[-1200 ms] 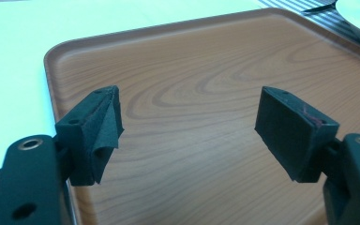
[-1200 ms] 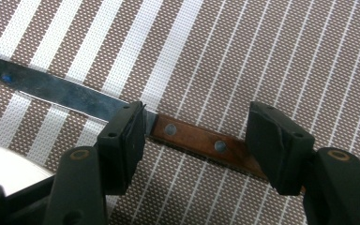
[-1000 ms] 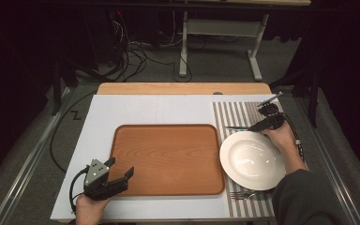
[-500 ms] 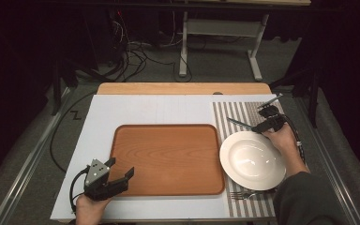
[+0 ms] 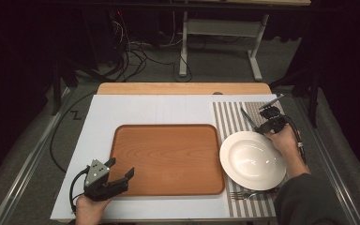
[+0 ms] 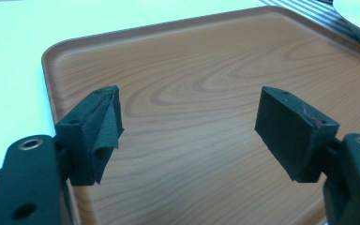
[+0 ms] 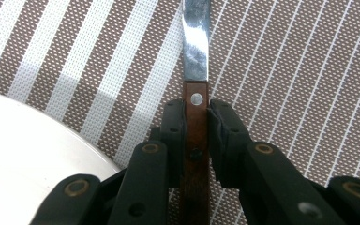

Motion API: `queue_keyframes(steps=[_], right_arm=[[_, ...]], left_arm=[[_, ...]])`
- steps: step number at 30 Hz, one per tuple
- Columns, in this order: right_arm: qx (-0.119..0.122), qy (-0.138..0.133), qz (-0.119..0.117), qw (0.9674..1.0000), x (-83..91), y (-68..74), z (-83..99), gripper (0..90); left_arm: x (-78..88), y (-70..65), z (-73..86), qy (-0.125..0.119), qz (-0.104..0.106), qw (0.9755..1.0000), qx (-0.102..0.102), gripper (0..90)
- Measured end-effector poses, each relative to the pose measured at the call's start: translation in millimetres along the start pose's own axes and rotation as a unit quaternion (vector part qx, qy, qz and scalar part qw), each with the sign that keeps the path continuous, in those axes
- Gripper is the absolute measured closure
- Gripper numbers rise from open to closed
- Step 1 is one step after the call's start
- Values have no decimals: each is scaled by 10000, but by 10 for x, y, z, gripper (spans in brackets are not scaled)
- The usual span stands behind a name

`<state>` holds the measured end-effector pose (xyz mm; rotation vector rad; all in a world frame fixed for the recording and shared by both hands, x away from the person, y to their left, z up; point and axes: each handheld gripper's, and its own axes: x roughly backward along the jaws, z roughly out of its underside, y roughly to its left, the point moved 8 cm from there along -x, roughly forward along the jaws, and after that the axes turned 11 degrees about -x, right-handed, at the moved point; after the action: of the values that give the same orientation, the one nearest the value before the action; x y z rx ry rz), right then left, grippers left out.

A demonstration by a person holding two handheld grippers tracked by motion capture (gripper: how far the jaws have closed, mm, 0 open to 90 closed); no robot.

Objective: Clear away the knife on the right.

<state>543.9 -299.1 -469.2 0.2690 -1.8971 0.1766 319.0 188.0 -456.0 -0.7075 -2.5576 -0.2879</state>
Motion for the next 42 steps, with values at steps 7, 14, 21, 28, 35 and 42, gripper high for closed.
queue_keyframes(steps=[7,14,21,28,35,42], right_arm=[[125,-168,332,9992,17,-32,-9,783],[-30,-478,383,9981,183,-127,-35,783],[-240,-883,170,9957,432,-188,-21,783],[-26,-1039,-37,9946,593,-25,40,783],[235,-1025,-182,9943,703,185,127,783],[534,-1082,-355,9921,814,426,262,783]], left_arm=[[-6,-1,1,13,5,10000,-4,241],[-8,5,3,23,-3,10000,4,241],[2,4,2,13,-26,10000,4,241],[11,7,2,9,-34,10000,8,241],[18,3,-1,-12,-22,10000,13,241],[23,-5,-2,-18,-3,10000,3,241]])
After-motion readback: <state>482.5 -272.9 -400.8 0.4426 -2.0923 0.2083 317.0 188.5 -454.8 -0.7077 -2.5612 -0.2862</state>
